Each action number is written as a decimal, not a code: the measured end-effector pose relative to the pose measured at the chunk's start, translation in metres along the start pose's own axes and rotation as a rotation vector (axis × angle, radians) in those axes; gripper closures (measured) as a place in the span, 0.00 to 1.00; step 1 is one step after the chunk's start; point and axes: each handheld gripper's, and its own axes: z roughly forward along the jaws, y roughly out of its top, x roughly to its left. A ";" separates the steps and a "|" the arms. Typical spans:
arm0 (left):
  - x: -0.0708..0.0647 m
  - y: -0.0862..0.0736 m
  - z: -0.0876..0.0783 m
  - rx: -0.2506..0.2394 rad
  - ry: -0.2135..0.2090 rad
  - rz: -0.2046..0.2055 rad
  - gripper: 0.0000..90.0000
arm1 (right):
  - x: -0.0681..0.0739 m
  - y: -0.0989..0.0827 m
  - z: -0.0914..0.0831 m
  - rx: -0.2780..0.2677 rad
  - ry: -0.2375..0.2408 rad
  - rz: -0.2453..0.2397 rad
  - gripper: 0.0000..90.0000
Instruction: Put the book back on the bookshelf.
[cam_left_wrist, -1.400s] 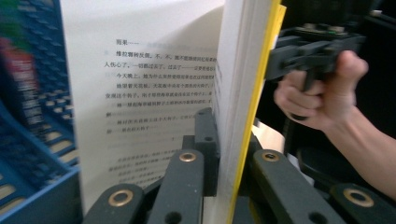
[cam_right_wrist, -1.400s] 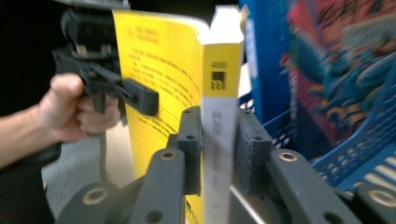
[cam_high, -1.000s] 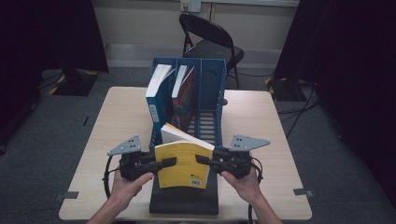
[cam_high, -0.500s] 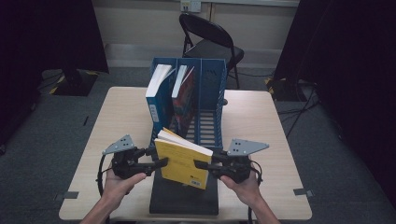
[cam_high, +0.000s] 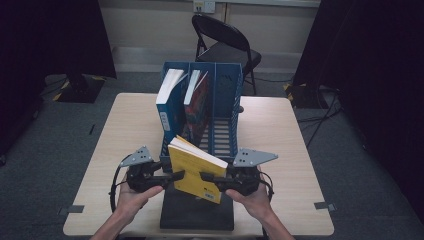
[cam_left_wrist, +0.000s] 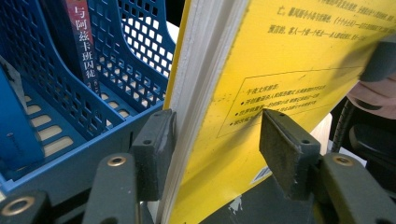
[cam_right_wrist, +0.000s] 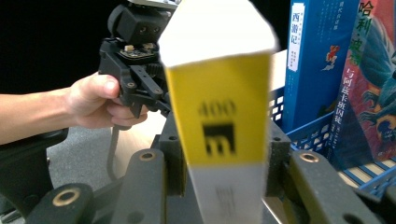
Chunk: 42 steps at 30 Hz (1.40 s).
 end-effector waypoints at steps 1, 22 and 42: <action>-0.001 0.000 0.000 0.001 0.002 0.001 0.50 | 0.000 0.000 0.002 0.002 0.000 -0.004 0.70; -0.012 -0.004 0.016 0.045 -0.043 0.010 0.47 | -0.005 -0.002 -0.010 0.016 -0.055 -0.033 0.84; -0.014 -0.009 0.030 0.068 0.028 0.021 0.42 | -0.003 -0.003 -0.013 0.016 -0.092 -0.032 0.84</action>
